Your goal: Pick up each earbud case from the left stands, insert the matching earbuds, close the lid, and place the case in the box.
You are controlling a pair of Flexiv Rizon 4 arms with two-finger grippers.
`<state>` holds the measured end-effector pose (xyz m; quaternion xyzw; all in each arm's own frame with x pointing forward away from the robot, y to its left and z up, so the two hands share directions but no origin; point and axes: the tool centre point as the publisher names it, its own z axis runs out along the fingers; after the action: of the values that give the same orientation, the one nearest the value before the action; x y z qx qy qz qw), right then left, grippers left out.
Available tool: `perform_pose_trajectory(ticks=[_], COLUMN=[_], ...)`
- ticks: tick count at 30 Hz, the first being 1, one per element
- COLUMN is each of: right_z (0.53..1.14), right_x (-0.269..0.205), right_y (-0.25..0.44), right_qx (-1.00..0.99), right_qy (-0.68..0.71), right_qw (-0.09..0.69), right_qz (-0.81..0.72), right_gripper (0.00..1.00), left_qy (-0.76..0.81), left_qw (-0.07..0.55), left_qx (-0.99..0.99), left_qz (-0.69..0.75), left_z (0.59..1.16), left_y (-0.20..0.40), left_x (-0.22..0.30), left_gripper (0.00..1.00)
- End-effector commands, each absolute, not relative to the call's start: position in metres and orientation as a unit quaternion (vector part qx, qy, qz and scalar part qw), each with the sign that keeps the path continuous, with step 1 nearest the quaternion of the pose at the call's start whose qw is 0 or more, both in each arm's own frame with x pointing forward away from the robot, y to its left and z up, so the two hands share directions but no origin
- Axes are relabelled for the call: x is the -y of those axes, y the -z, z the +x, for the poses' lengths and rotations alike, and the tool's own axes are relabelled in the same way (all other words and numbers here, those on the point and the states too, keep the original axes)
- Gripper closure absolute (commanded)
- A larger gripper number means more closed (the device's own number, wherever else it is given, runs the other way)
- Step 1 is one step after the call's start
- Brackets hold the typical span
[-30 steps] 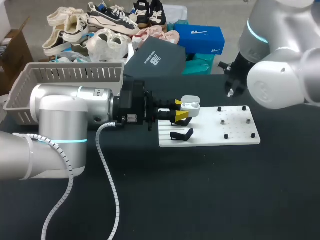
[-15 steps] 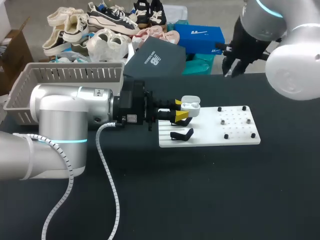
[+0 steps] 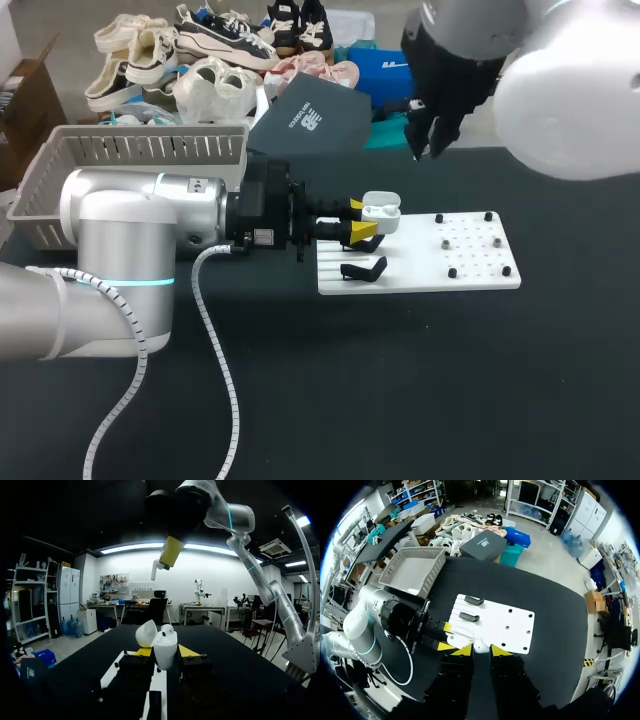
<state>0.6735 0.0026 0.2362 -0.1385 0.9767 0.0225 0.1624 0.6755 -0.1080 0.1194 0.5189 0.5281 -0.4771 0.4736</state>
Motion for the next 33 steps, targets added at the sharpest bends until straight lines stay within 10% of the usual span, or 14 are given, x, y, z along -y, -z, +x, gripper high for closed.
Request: perform_pose_trajectory(ticks=[1, 33], right_z=[0.675, 0.645], right_x=[-0.014, -0.042], right_y=[-0.236, -0.222], right_qx=[-0.980, -0.968], right_qy=[-0.022, -0.057], right_qw=[0.124, 0.093], right_qz=[-0.155, -0.224], right_gripper=[1.00, 1.00], left_qy=[0.477, 0.477], left_qw=[0.475, 0.475], left_qx=[-0.528, -0.528], left_qz=[0.518, 0.518], left_z=[0.676, 0.676], left_y=[-0.119, -0.119], left_x=[0.109, 0.109], left_gripper=[1.00, 1.00])
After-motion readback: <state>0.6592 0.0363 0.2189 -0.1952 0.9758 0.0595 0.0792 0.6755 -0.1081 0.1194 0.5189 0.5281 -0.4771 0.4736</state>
